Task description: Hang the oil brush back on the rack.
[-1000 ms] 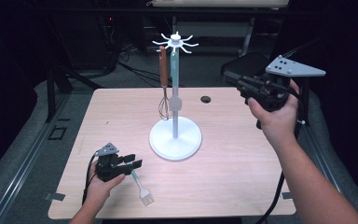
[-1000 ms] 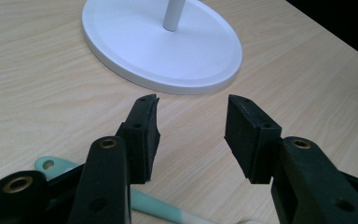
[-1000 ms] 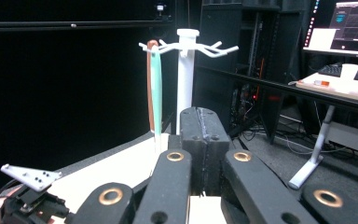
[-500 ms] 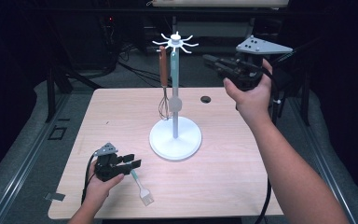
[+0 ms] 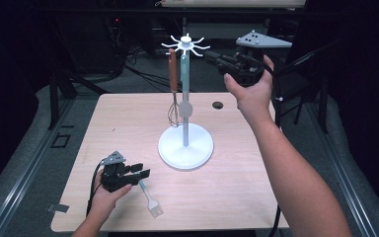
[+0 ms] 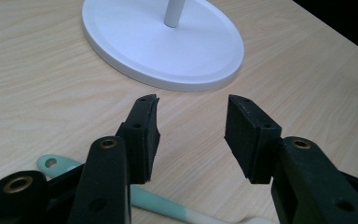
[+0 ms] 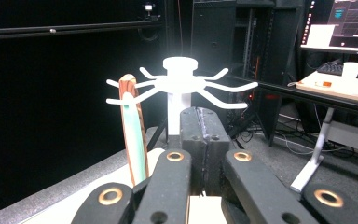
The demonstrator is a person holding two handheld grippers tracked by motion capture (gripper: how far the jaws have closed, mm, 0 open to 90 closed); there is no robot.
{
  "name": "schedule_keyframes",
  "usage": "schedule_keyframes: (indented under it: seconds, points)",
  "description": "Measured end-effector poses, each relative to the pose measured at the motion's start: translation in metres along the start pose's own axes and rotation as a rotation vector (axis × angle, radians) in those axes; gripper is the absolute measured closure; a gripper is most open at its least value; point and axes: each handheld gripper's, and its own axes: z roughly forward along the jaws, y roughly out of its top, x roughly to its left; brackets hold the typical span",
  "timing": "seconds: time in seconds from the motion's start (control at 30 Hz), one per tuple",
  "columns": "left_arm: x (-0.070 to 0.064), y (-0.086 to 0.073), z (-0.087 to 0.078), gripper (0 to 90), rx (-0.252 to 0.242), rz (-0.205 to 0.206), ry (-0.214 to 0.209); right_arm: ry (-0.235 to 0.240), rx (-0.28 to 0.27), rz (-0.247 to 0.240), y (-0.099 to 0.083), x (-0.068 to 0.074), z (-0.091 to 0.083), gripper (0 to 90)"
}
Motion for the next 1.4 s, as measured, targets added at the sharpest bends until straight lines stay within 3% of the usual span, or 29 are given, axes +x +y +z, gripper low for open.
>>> schedule_keyframes:
  seconds: [0.4,0.93,1.4]
  points:
    - [0.0,0.0,0.002,54.0,0.007,0.006,-0.001,0.026,-0.009,0.001,0.002,0.008,0.002,90.0]
    - [0.001,-0.001,0.001,54.0,0.001,-0.002,0.001,0.066,-0.007,-0.041,0.003,0.029,0.012,90.0]
    - [0.004,-0.001,0.001,54.2,0.006,-0.003,0.007,0.064,-0.001,-0.043,0.003,0.032,0.014,89.8]
